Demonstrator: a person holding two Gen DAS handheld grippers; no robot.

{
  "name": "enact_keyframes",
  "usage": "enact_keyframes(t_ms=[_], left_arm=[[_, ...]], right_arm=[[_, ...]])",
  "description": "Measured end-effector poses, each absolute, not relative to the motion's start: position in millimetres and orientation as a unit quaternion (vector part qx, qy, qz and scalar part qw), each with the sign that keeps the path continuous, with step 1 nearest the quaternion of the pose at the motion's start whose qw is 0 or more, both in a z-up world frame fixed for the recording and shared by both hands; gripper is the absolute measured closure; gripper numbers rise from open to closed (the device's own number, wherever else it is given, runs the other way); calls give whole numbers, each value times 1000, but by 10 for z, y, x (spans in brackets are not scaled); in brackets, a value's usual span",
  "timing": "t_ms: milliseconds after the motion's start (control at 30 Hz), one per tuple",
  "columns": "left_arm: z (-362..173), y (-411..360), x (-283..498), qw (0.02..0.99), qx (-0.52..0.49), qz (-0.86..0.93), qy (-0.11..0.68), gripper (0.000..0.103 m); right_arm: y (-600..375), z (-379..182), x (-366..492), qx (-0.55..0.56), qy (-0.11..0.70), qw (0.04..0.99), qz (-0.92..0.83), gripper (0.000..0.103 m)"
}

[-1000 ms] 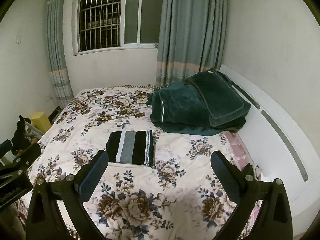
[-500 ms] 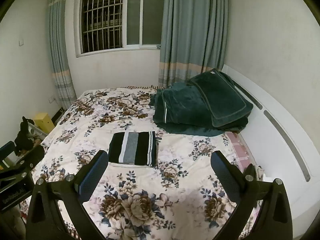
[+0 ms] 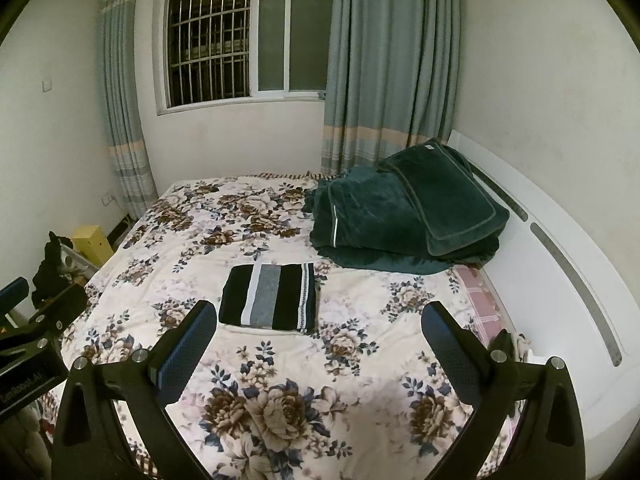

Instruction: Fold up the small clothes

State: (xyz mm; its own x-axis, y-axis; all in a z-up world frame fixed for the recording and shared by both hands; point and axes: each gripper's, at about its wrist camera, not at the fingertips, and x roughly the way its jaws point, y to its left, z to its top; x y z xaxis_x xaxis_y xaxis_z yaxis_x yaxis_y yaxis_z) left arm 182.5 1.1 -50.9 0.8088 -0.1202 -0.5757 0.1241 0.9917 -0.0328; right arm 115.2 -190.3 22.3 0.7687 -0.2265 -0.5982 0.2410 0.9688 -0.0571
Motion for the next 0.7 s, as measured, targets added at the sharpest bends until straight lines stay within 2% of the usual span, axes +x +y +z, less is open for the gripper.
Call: enact_keyframes(t_ms=[700], left_arm=[[-411, -83, 1771, 953, 4, -65, 297, 0]], right_arm=[[-1847, 259, 1145, 15, 313, 941, -126, 0]])
